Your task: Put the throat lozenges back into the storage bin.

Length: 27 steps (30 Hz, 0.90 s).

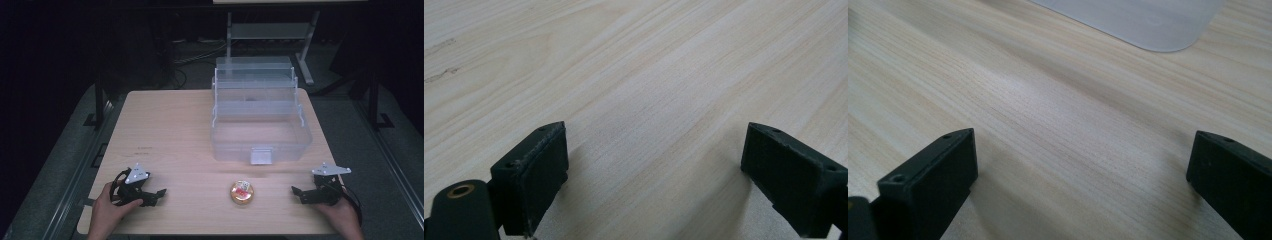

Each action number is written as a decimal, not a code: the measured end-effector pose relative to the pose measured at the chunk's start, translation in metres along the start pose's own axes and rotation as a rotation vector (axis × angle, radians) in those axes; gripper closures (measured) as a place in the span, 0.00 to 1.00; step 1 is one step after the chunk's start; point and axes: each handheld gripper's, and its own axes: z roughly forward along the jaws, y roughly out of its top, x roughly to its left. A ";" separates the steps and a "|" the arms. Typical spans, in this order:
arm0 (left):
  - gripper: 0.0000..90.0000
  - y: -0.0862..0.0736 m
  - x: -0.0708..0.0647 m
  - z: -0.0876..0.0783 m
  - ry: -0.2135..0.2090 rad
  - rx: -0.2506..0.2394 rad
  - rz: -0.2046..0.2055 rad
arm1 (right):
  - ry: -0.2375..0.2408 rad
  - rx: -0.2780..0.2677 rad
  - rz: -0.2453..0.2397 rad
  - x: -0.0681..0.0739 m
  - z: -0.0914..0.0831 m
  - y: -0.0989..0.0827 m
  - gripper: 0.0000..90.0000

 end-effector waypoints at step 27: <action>0.12 0.000 0.000 0.000 0.002 -0.001 0.002 | 0.011 0.046 -0.014 0.006 -0.006 0.009 0.00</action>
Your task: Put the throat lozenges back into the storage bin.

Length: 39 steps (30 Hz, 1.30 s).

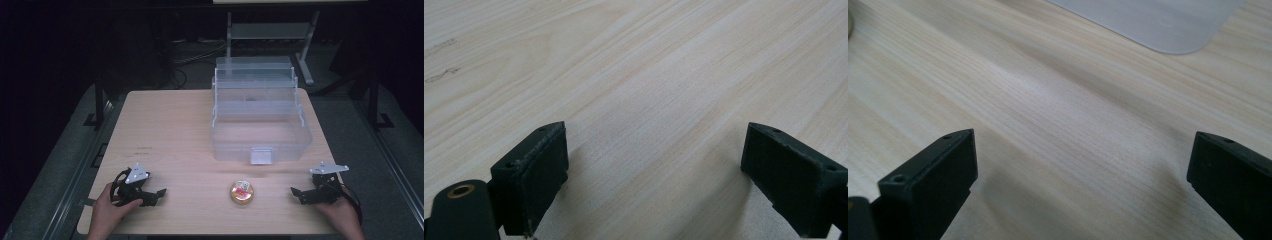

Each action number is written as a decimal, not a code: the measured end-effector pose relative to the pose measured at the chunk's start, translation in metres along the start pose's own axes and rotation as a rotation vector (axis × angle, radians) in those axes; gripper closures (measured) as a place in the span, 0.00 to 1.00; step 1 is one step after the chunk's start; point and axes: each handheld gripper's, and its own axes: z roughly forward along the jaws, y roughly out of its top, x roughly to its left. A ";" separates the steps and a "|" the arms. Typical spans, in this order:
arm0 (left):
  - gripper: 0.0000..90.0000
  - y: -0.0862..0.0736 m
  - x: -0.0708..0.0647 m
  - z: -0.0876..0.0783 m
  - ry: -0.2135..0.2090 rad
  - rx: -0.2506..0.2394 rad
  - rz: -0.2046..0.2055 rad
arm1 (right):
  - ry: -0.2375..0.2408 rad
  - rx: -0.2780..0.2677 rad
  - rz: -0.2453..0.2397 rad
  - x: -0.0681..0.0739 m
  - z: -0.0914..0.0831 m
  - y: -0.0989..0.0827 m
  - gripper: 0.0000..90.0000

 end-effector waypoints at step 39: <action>0.12 0.000 0.000 0.000 0.000 -0.001 -0.001 | 0.085 0.066 -0.098 0.018 -0.012 0.031 0.00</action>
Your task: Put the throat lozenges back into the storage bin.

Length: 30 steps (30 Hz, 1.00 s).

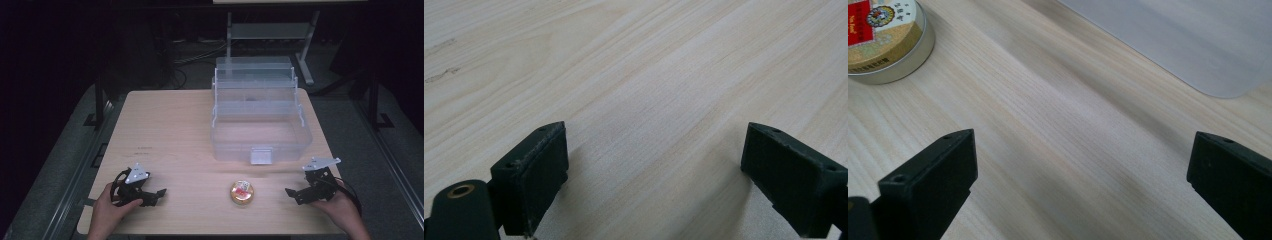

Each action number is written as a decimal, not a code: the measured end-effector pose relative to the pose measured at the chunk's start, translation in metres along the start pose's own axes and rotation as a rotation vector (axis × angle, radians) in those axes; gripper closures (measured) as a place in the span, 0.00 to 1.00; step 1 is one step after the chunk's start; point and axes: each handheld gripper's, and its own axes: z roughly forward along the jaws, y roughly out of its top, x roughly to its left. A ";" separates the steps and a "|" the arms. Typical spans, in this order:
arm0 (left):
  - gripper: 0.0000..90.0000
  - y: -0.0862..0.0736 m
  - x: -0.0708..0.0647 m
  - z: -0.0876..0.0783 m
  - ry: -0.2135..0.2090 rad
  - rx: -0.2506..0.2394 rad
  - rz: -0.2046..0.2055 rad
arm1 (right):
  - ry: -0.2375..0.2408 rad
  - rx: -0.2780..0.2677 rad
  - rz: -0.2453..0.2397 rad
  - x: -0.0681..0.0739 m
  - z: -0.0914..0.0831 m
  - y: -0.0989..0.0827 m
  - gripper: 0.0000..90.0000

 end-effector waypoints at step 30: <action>0.12 0.000 0.000 0.000 0.000 -0.001 -0.002 | 0.049 0.046 -0.087 0.014 0.002 0.024 0.00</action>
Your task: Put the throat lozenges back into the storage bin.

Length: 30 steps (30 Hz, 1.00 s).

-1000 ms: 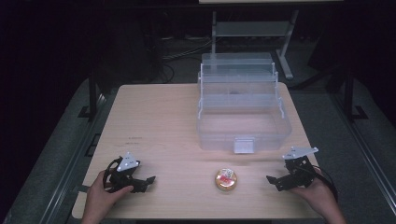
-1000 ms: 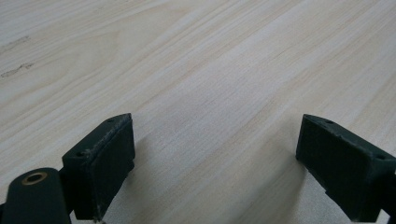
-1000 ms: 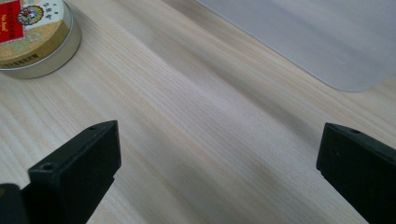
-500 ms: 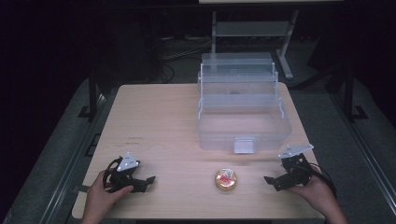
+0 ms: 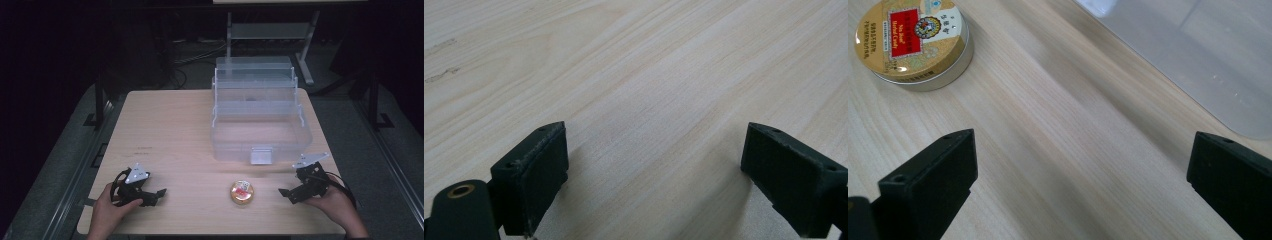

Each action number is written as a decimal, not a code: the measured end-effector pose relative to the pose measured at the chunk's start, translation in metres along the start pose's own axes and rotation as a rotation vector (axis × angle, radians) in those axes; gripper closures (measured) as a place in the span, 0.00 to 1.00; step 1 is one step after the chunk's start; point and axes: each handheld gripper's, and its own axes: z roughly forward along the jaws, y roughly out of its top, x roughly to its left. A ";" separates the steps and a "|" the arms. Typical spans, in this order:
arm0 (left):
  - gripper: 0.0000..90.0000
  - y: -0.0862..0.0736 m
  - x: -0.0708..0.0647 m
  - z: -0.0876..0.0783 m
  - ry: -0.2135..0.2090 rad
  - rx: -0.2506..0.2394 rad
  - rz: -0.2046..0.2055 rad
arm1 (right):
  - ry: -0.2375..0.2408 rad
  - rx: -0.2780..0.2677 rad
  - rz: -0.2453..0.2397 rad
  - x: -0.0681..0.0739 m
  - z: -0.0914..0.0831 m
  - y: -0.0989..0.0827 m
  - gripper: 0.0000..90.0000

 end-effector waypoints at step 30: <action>0.12 0.000 0.000 0.000 0.000 0.000 0.000 | 0.048 0.027 -0.082 0.017 0.012 0.027 0.00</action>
